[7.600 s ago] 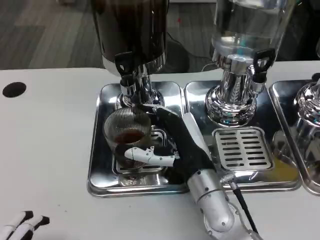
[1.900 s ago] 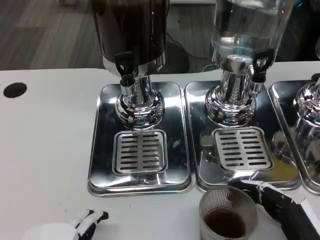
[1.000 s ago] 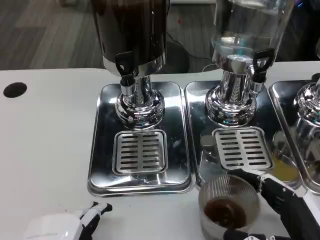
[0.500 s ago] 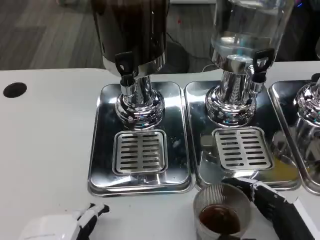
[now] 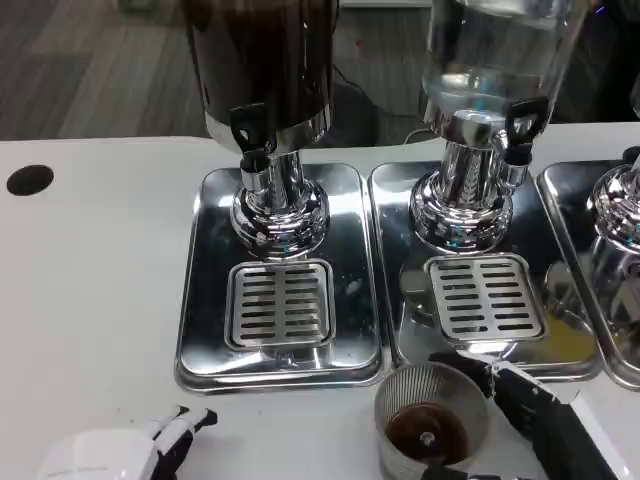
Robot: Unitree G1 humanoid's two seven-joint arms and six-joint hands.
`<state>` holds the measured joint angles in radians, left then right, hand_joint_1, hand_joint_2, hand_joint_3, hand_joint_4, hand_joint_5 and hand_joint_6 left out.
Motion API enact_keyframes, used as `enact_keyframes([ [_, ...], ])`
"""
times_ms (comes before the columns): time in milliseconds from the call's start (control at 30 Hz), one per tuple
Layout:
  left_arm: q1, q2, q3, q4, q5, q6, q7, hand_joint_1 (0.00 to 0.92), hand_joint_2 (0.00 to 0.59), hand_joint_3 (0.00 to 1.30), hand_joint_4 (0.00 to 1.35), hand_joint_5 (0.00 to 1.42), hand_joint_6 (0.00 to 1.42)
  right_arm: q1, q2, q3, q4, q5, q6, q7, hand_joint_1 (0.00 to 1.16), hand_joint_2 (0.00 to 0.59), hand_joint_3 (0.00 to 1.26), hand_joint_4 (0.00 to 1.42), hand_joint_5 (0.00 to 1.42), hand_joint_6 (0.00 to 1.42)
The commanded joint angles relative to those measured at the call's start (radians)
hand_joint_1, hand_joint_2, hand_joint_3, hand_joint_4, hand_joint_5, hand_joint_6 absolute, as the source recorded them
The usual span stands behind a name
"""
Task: Grasp the cup under the faucet to collect the drink, then remove the cup.
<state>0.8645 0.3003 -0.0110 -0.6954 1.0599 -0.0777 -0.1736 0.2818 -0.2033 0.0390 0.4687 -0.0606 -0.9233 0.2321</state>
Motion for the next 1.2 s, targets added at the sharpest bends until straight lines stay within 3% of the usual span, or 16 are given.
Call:
enact_keyframes([
  [33, -0.005, 0.010, 0.003, -0.003, -0.005, 0.007, -0.020, 0.027, 0.099, 0.21, 0.13, 0.25, 0.56, -0.004, -0.001, 0.004, 0.007, -0.009, -0.029, -0.012, 0.72, 0.069, 0.21, 0.29, 0.33, 0.16],
  [300, -0.005, 0.008, 0.005, -0.008, -0.003, 0.008, -0.023, 0.027, 0.099, 0.22, 0.13, 0.25, 0.56, -0.004, -0.004, 0.003, 0.005, -0.007, -0.038, -0.016, 0.72, 0.069, 0.04, 0.29, 0.33, 0.16],
  [367, -0.004, 0.008, 0.006, -0.010, -0.003, 0.008, -0.023, 0.027, 0.099, 0.22, 0.13, 0.25, 0.56, -0.003, -0.004, 0.003, 0.003, -0.009, -0.040, -0.018, 0.72, 0.069, 0.02, 0.23, 0.32, 0.16],
  [500, -0.001, 0.008, 0.007, -0.014, -0.003, 0.008, -0.020, 0.027, 0.099, 0.22, 0.13, 0.25, 0.56, 0.003, -0.009, -0.002, -0.014, 0.001, -0.042, -0.017, 0.70, 0.072, 0.06, 0.04, 0.17, 0.11],
  [633, 0.003, 0.006, 0.008, -0.016, -0.006, 0.007, -0.017, 0.027, 0.099, 0.22, 0.13, 0.25, 0.56, 0.006, -0.022, -0.017, -0.052, 0.014, -0.039, -0.017, 0.68, 0.084, 0.10, 0.02, 0.03, 0.01],
  [800, 0.005, 0.007, 0.017, -0.021, -0.015, 0.004, -0.012, 0.026, 0.097, 0.22, 0.13, 0.24, 0.56, 0.013, -0.048, -0.026, -0.115, 0.036, -0.020, -0.002, 0.63, 0.109, 0.12, 0.01, 0.00, 0.00],
  [900, 0.007, 0.009, 0.026, -0.027, -0.025, -0.001, -0.006, 0.025, 0.096, 0.22, 0.13, 0.24, 0.56, 0.028, -0.085, -0.051, -0.198, 0.004, -0.023, -0.010, 0.54, 0.189, 0.15, 0.00, 0.00, 0.00],
  [1100, 0.011, 0.013, 0.054, -0.035, -0.049, -0.025, 0.015, 0.001, 0.098, 0.22, 0.13, 0.21, 0.51, 0.080, -0.163, -0.167, -0.442, -0.228, 0.046, -0.055, 0.56, 0.514, 0.16, 0.00, 0.00, 0.00],
  [1200, 0.016, 0.012, 0.068, -0.036, -0.052, -0.052, 0.053, 0.000, 0.111, 0.21, 0.12, 0.17, 0.45, 0.121, -0.159, -0.241, -0.541, -0.390, 0.119, -0.127, 0.64, 0.584, 0.14, 0.00, 0.00, 0.00],
])
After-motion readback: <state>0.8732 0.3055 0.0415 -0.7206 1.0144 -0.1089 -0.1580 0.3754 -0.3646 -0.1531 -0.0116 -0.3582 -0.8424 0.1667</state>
